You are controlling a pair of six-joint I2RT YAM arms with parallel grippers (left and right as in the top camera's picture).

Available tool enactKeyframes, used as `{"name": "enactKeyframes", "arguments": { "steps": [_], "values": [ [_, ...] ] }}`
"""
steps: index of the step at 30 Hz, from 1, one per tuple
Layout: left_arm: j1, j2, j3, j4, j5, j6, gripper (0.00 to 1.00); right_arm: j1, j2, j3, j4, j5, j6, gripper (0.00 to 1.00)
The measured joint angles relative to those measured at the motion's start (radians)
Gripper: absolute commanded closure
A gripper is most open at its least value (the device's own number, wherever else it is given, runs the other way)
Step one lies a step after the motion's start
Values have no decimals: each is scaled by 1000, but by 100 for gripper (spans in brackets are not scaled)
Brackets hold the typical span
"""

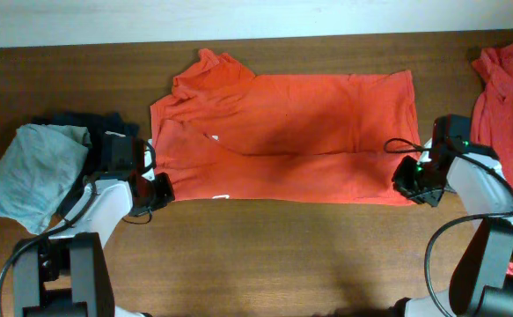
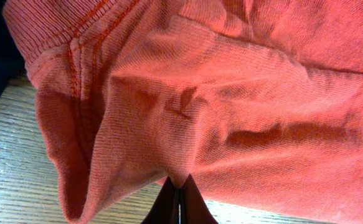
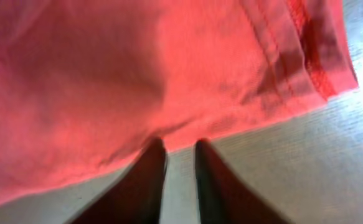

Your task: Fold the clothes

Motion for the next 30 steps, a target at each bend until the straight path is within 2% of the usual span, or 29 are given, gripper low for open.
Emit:
{"name": "enactKeyframes", "arguments": {
  "steps": [3,5,9,13,17,22,26,30],
  "values": [
    [0,0,0,0,0,0,99,0,16,-45,51,4,2,62],
    [0,0,0,0,0,0,99,0,38,-80,78,3,15,51],
    [0,0,0,1,0,0,99,0,42,-107,117,-3,42,50],
    [0,0,0,1,0,0,99,0,28,-130,155,2,71,74],
    [0,0,0,1,-2,0,99,0,28,-140,190,7,85,90],
    [0,0,0,1,-3,0,99,0,28,-141,192,21,111,96],
    [0,0,0,-15,-3,0,99,0,28,-139,173,31,117,96],
    [0,0,0,-69,-3,-16,99,4,27,-129,84,95,165,96]
  ]
}}
